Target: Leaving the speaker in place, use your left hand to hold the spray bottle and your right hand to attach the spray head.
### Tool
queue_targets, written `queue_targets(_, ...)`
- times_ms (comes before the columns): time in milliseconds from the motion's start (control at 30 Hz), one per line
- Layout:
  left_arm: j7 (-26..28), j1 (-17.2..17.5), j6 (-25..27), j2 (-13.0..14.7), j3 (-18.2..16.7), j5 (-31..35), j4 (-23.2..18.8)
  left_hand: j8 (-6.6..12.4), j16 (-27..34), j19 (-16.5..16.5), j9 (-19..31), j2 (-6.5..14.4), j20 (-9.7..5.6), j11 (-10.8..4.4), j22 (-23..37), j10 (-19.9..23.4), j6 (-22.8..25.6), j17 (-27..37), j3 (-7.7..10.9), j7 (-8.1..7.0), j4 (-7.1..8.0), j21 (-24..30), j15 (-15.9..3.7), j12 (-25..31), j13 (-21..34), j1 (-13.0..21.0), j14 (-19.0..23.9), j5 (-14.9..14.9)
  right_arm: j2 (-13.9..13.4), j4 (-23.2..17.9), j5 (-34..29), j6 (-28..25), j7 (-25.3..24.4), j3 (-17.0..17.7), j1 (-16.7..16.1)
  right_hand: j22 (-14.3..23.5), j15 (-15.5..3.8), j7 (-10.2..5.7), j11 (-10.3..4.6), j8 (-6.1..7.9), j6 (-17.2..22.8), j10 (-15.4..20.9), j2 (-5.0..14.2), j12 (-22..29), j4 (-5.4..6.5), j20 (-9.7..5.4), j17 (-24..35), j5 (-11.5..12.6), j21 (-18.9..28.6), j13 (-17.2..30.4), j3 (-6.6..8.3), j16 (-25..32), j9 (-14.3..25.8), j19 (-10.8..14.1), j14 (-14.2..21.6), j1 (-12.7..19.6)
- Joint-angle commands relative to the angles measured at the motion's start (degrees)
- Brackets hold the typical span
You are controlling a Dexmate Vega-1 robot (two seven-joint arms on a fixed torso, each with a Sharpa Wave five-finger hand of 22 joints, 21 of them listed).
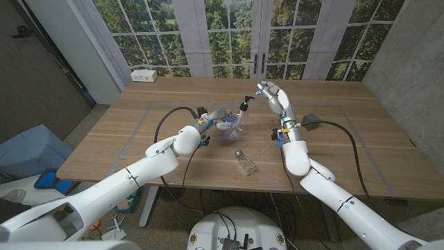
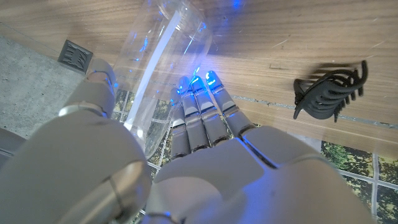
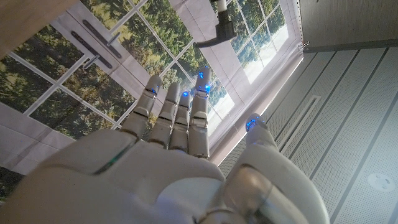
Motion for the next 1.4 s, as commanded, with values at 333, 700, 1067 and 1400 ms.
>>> queue_targets(333,-0.3,-0.3,0.7,0.1,0.1,0.0,-0.2,0.07,-0.2,-0.2,0.1,13.8,0.03,-8.54,0.0,8.4,15.2,0.1,4.48,-4.5,4.19,0.4,-9.04,0.1,0.1,13.2,0.4,0.5,-1.3,-0.9,0.4,-4.4,4.6,-1.2,1.4,0.2,-0.15,2.1,0.55,-1.71,2.2,0.3,-0.46,-0.2,0.38,-0.49,0.1,0.3,-0.7,-0.4,0.35,-0.3,-2.4,-1.4,-0.9,-0.2)
queue_targets(700,-0.4,-0.3,1.1,0.0,0.3,0.1,-0.4,0.03,-0.1,-0.2,0.2,13.8,0.0,-8.58,-0.1,8.5,15.3,0.1,4.46,-4.57,4.14,0.5,-9.11,0.1,0.1,13.3,0.4,0.5,-1.8,-0.8,0.5,-3.9,4.2,-1.3,1.3,0.2,-0.19,1.77,0.43,-2.76,5.9,0.7,-0.14,-0.2,0.6,-0.43,0.0,0.5,-0.9,-1.1,0.46,-0.3,-4.9,-1.8,-1.0,-0.9)
queue_targets(1067,-0.4,-0.5,1.4,-0.2,0.6,0.4,-0.4,-0.03,-0.2,-0.3,0.3,13.8,0.0,-8.67,-0.1,8.5,15.3,0.1,4.46,-4.5,4.2,0.7,-9.05,0.1,0.1,13.2,0.3,0.5,-2.3,-0.3,0.1,-1.4,3.8,-1.0,1.3,0.2,-0.61,2.31,0.39,0.81,14.4,3.6,-0.24,0.9,-0.02,-0.91,0.1,0.9,-0.9,-1.1,1.06,0.4,-3.8,-1.2,0.2,-0.2)
queue_targets(1400,-0.6,-0.8,1.7,-0.5,0.8,0.4,-0.2,-0.13,-0.2,-0.3,0.3,13.8,-0.01,-8.46,-0.1,8.5,15.3,0.1,4.46,-4.46,4.22,0.8,-9.0,0.1,0.1,13.2,0.4,0.5,-0.8,2.2,1.1,5.2,1.6,-0.4,1.4,0.3,-1.15,2.36,0.4,6.12,18.9,9.2,-0.77,2.6,-0.6,-1.18,0.0,1.2,-0.1,-0.7,1.68,1.8,1.2,1.0,3.4,1.4)
